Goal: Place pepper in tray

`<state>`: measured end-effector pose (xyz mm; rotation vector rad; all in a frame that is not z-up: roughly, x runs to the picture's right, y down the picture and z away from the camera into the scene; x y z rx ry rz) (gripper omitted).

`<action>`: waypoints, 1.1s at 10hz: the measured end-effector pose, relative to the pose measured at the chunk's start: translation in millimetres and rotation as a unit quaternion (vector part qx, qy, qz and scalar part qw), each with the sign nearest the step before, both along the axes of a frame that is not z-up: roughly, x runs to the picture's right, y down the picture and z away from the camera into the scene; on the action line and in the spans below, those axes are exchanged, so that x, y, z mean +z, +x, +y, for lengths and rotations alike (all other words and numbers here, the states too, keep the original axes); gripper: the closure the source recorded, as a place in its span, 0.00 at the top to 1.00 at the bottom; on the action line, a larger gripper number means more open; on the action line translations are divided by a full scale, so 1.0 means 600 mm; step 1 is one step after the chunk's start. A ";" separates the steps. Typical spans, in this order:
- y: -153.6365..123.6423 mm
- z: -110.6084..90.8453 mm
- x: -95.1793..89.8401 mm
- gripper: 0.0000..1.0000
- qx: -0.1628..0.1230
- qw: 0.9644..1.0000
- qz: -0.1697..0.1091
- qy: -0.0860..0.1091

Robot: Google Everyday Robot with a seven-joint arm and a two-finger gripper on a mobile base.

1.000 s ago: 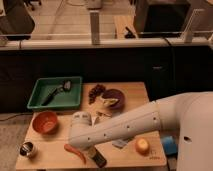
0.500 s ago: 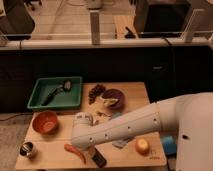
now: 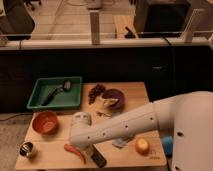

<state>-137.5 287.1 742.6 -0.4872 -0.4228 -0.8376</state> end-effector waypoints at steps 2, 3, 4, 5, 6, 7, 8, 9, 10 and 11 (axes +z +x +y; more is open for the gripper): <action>-0.038 -0.003 -0.008 0.80 -0.080 0.994 -0.079 -0.009; -0.048 -0.005 -0.012 0.80 -0.109 0.988 -0.111 -0.012; -0.055 -0.005 -0.015 0.80 -0.132 0.981 -0.142 -0.012; -0.060 -0.001 -0.016 0.80 -0.163 0.969 -0.188 -0.010; -0.062 0.001 -0.017 0.80 -0.178 0.961 -0.212 -0.006; -0.063 0.004 -0.017 0.80 -0.195 0.952 -0.237 -0.001; -0.067 0.009 -0.017 0.80 -0.223 0.937 -0.268 0.007; -0.071 0.011 -0.016 0.80 -0.237 0.930 -0.280 0.010; -0.075 0.015 -0.013 0.80 -0.256 0.923 -0.288 0.011; -0.078 0.021 -0.006 0.80 -0.282 0.915 -0.288 0.009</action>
